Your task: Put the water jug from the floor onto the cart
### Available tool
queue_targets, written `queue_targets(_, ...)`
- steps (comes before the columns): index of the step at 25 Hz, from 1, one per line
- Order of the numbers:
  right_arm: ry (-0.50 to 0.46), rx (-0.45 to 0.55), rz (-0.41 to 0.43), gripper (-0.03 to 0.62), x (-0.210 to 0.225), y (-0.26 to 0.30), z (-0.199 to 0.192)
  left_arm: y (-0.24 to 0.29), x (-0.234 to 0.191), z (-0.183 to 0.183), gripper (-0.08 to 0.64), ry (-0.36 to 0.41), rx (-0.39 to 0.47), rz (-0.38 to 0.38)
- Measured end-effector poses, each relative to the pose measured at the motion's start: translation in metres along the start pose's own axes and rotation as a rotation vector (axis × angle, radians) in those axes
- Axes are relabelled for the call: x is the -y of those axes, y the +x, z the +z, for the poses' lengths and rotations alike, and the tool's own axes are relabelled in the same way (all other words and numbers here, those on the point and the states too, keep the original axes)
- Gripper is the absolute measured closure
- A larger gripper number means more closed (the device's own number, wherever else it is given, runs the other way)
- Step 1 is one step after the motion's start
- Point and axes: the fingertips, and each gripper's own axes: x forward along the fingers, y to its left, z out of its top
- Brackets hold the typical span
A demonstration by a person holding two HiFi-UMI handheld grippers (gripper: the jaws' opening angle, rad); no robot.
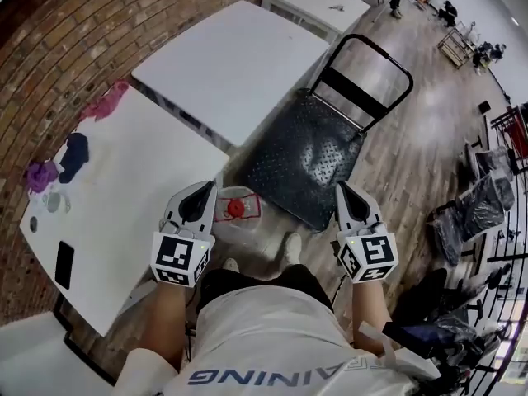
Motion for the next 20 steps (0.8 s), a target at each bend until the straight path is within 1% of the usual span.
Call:
queue_targets(6, -0.017, 0.042, 0.141, 0.588, 0.011, 0.059, 0.011, 0.006, -0.028, -0.003, 0.56, -0.035, -0.015, 0.173)
queue_targets(10, -0.028, 0.049, 0.233, 0.588, 0.034, 0.094, 0.012, 0.028, -0.026, 0.01, 0.558, -0.039, -0.008, 0.263)
queue_targets(14, -0.048, 0.055, 0.36, 0.588, 0.05, 0.129, 0.011, 0.039, -0.024, 0.017, 0.558, -0.058, -0.027, 0.396)
queue_targets(17, -0.047, 0.048, 0.461, 0.588, 0.05, 0.152, 0.004, 0.035, -0.02, 0.014, 0.558, -0.076, -0.061, 0.494)
queue_targets(20, -0.042, 0.034, 0.548, 0.588, 0.039, 0.169, -0.006, 0.021, -0.015, 0.006, 0.558, -0.104, -0.096, 0.569)
